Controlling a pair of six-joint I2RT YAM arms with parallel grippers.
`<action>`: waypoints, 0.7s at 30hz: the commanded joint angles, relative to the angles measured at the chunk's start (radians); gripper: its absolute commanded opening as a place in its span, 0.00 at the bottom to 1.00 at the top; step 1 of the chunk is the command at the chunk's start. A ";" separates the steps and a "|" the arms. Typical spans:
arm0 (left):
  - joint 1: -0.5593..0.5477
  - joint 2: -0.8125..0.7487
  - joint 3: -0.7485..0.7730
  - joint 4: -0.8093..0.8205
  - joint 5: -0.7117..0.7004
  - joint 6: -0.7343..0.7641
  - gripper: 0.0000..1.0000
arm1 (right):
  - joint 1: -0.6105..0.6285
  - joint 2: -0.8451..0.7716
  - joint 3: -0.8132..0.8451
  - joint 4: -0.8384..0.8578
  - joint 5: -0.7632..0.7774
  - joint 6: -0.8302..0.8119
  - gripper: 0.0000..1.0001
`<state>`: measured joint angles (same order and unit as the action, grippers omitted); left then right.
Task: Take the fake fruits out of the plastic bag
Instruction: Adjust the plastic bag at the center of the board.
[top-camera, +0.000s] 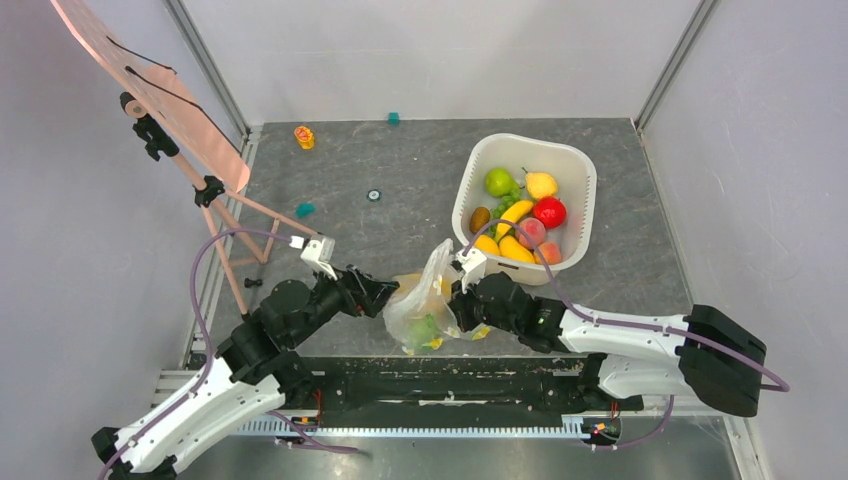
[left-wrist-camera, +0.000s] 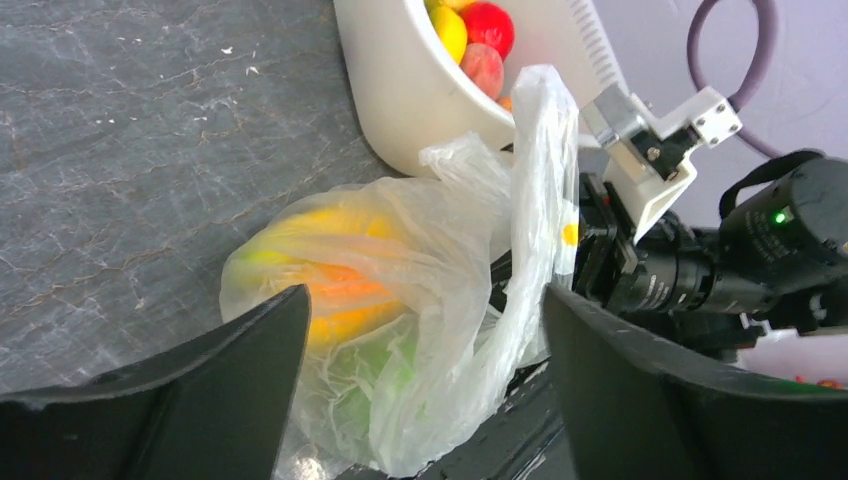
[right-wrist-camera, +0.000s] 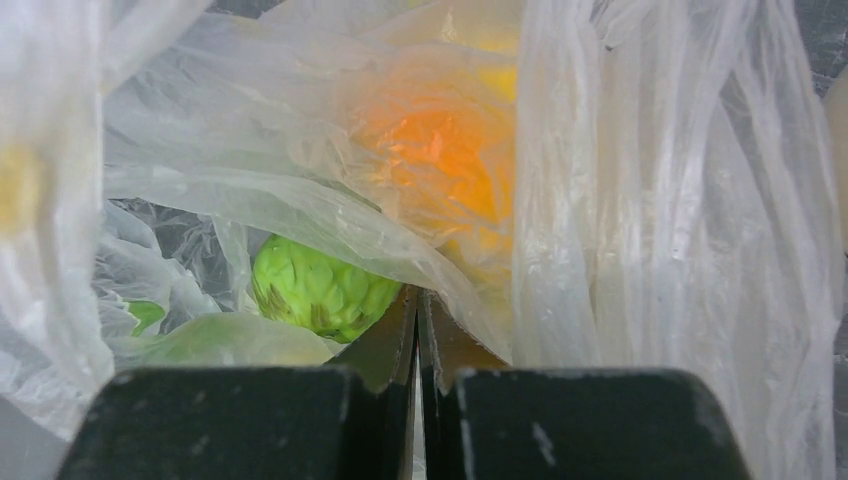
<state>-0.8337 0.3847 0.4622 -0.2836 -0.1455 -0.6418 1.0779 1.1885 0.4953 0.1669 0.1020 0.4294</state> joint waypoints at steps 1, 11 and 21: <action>-0.004 0.103 0.140 -0.051 0.073 0.019 0.74 | 0.005 -0.040 -0.015 0.069 0.009 0.028 0.00; -0.153 0.411 0.495 -0.184 0.054 0.023 0.02 | 0.005 -0.034 -0.031 0.125 0.016 0.090 0.00; -0.327 0.649 0.562 -0.184 -0.104 -0.081 0.02 | 0.004 -0.071 -0.088 0.197 0.045 0.178 0.00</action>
<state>-1.1236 0.9562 0.9771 -0.4587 -0.1680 -0.6571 1.0779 1.1442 0.4282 0.2901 0.1146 0.5552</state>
